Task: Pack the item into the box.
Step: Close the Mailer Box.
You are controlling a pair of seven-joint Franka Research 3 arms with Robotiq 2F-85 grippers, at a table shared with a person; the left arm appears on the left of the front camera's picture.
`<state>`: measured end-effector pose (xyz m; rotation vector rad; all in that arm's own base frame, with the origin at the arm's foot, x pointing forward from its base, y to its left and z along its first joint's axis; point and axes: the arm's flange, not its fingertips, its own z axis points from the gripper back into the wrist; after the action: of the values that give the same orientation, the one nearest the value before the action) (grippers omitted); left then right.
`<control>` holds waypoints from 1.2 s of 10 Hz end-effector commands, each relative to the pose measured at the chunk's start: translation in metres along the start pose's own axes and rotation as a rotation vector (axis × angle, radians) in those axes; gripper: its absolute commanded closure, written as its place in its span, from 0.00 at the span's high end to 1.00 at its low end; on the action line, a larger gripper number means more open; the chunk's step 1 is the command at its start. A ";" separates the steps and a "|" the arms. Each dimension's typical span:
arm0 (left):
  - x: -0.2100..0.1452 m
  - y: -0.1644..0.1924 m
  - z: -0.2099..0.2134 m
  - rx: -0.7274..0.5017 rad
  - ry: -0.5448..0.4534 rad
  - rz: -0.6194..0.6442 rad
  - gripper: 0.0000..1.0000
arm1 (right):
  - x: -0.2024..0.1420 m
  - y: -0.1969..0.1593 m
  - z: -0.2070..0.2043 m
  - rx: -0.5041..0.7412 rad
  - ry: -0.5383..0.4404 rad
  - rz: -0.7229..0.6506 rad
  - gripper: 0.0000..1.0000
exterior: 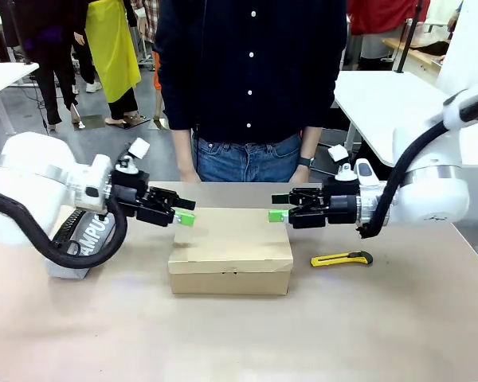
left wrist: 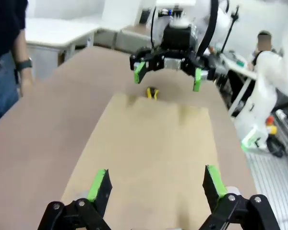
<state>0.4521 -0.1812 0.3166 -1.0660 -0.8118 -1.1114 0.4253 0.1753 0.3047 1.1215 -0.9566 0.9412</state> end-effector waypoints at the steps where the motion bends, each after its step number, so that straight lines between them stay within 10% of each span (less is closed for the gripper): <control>1: -0.006 0.004 -0.001 -0.020 0.071 -0.058 1.00 | -0.013 -0.002 -0.012 -0.026 0.119 0.089 1.00; 6: -0.024 0.004 -0.001 -0.023 0.143 -0.112 1.00 | -0.026 0.002 -0.019 -0.009 0.240 0.185 1.00; 12: 0.009 -0.046 0.052 -0.011 -0.046 0.008 1.00 | 0.031 0.042 0.042 -0.119 -0.003 -0.044 1.00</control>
<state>0.4315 -0.1532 0.3363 -1.0660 -0.8364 -1.1671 0.4105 0.1595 0.3313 1.0049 -0.9728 0.9759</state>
